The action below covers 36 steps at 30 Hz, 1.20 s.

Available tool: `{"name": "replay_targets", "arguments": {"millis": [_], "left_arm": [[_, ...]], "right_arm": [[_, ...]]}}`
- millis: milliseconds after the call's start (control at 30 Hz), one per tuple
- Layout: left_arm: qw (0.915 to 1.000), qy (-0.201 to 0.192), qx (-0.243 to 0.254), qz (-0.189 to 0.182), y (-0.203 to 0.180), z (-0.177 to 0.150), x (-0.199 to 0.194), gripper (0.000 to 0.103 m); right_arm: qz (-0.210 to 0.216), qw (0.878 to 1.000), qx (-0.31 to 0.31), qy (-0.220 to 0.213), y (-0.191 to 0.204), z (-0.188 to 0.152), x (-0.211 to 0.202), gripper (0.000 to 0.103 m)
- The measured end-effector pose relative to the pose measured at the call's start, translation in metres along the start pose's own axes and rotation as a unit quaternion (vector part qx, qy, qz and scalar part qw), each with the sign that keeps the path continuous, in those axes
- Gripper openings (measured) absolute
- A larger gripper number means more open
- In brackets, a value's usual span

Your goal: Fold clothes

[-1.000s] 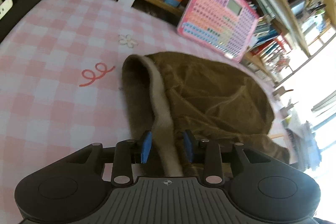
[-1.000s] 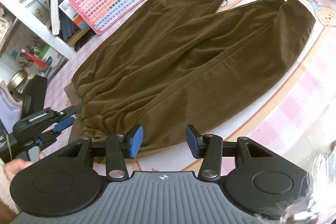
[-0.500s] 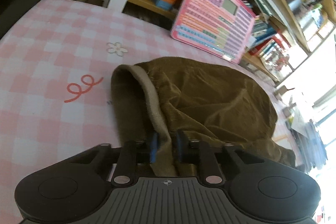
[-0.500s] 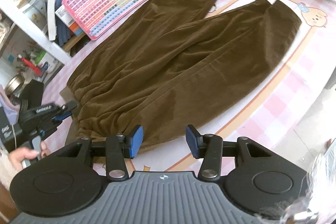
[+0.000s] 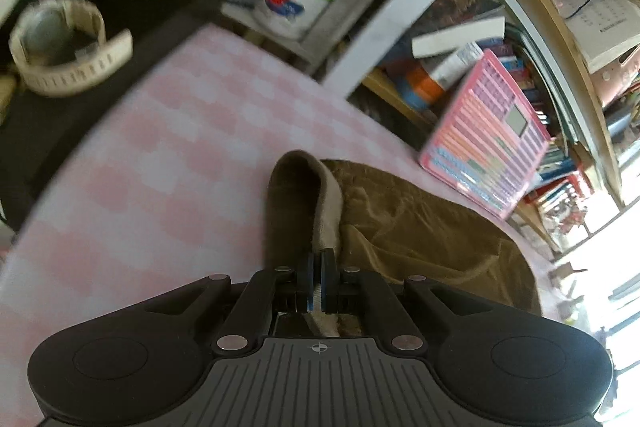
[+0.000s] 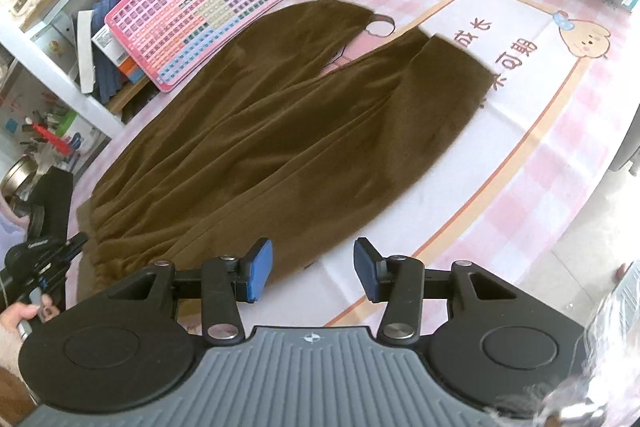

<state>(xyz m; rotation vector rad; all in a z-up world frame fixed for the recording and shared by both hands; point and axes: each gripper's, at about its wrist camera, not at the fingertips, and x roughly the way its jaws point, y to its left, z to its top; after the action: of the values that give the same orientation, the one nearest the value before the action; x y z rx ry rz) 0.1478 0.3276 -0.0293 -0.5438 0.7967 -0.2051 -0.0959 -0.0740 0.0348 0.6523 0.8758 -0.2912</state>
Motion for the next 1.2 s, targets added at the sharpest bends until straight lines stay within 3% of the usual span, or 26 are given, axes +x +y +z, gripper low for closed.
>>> {"name": "replay_targets", "arguments": {"millis": [133, 200, 267, 367, 467, 533, 667, 933, 1067, 1200], "left_arm": [[0.9979, 0.01, 0.044, 0.047, -0.008, -0.002, -0.004, 0.017], [0.9957, 0.005, 0.072, 0.058, -0.015, -0.006, -0.013, 0.018], [0.9953, -0.008, 0.087, 0.041, -0.024, -0.014, -0.028, 0.018], [0.9959, -0.02, 0.087, -0.016, -0.038, -0.031, -0.049, 0.018], [0.9957, -0.017, 0.087, -0.029, -0.054, -0.054, -0.058, 0.018], [0.9967, -0.01, 0.08, -0.007, -0.06, -0.071, -0.058, 0.018], [0.9963, 0.024, 0.022, 0.079, -0.056, -0.1, -0.052, 0.018], [0.9888, -0.057, -0.016, 0.137, -0.093, -0.148, -0.094, 0.018], [0.9855, -0.069, -0.041, 0.15, -0.107, -0.171, -0.107, 0.018], [0.9829, -0.079, -0.051, 0.159, -0.116, -0.183, -0.114, 0.018]], "right_arm": [[-0.008, 1.0, -0.001, -0.012, -0.009, 0.016, 0.004, 0.044], [-0.013, 1.0, -0.004, -0.022, -0.017, 0.027, 0.006, 0.044], [-0.017, 0.999, -0.006, -0.029, -0.025, 0.04, 0.01, 0.044], [-0.019, 0.999, -0.001, -0.038, -0.041, 0.061, 0.017, 0.044], [-0.015, 0.999, -0.02, -0.045, -0.052, 0.083, 0.026, 0.044], [-0.01, 0.997, -0.055, -0.044, -0.057, 0.097, 0.032, 0.045], [0.015, 0.99, -0.134, -0.028, -0.069, 0.123, 0.043, 0.045], [0.049, 0.952, -0.301, 0.027, -0.088, 0.151, 0.076, 0.045], [0.066, 0.927, -0.362, 0.068, -0.093, 0.151, 0.093, 0.039], [0.07, 0.907, -0.405, 0.097, -0.096, 0.149, 0.103, 0.011]]}}
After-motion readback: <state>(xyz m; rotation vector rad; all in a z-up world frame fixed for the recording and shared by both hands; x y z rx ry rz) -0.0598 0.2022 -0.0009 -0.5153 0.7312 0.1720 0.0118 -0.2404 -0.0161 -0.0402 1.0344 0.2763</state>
